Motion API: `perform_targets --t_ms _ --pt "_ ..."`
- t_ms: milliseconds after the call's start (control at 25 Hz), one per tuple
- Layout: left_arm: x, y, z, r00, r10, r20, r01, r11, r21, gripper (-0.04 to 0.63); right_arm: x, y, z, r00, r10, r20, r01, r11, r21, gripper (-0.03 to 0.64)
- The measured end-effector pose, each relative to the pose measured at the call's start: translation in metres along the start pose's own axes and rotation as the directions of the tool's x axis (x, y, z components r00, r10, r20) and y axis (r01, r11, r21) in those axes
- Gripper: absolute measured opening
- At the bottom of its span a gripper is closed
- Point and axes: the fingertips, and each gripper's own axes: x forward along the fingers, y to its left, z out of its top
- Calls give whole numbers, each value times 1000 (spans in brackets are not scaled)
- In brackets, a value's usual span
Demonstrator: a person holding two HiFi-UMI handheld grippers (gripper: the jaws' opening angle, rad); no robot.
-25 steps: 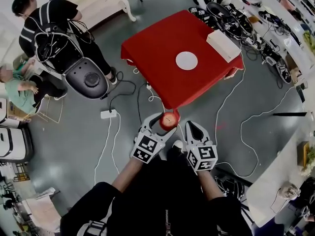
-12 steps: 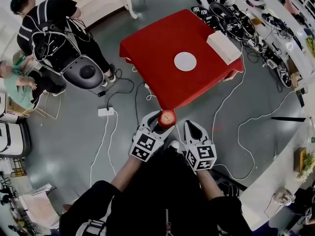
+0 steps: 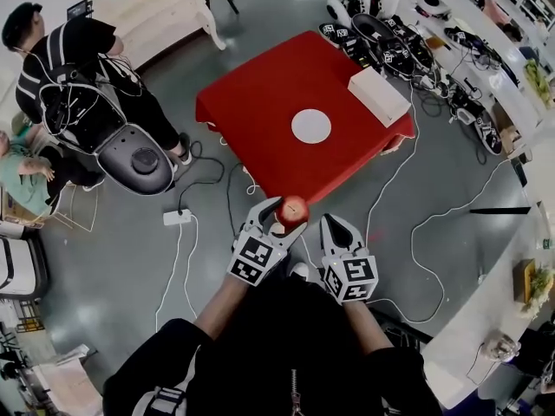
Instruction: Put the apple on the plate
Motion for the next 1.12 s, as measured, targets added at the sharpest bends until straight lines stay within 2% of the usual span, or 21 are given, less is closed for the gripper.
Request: perform_targets --t_ms 560,920,1120 --pt "22 35 8 1000 17 -1 -17 1000 -14 302 31 -7 9 1000 13 -11 -13 1000 5 11" --pt "73 103 17 1000 -30 4 30 999 -34 301 102 -29 31 999 -26 -36 26 1000 -3 11" --pt "103 147 36 998 -68 15 69 997 -27 302 150 -45 55 997 -60 -45 60 998 3 11"
